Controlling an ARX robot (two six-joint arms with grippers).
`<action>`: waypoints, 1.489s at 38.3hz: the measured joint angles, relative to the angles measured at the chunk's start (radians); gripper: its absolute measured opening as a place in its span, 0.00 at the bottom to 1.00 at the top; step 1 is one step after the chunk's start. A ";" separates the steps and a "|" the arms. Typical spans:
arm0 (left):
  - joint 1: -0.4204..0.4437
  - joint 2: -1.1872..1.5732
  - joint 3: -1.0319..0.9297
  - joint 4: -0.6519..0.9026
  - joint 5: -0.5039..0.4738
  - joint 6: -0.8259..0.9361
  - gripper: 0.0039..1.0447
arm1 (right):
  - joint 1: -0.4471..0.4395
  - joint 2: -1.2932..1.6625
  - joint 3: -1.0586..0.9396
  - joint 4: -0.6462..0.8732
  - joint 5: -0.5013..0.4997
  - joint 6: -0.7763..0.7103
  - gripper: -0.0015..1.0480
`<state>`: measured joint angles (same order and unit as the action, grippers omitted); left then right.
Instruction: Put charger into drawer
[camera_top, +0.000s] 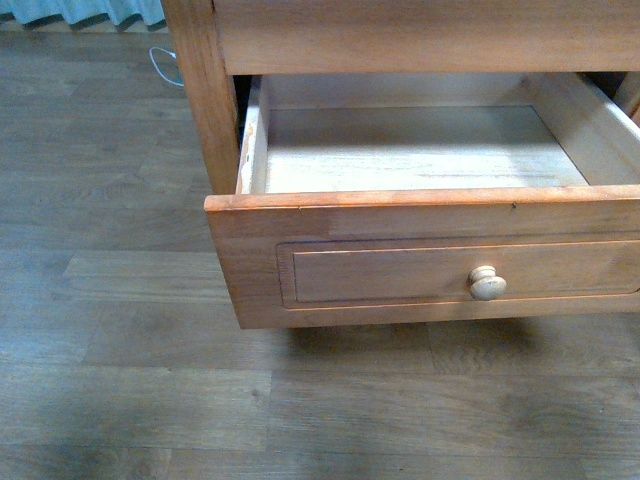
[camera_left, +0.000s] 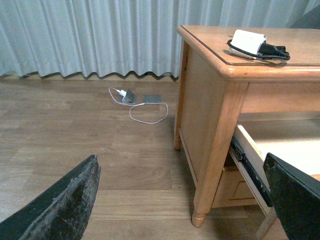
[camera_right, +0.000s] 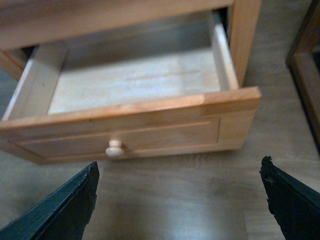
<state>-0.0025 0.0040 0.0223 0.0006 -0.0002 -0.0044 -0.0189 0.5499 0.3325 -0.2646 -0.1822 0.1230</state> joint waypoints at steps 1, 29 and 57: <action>0.000 0.000 0.000 0.000 0.000 0.000 0.94 | -0.014 -0.021 0.000 0.000 0.000 -0.005 0.91; 0.000 0.000 0.000 0.000 0.000 0.000 0.94 | 0.016 -0.212 -0.249 0.516 0.184 -0.117 0.85; 0.000 0.000 0.000 0.000 0.000 0.000 0.94 | 0.017 -0.212 -0.249 0.516 0.184 -0.118 0.91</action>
<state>-0.0025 0.0040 0.0223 0.0006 -0.0002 -0.0044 -0.0021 0.3374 0.0830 0.2516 0.0021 0.0048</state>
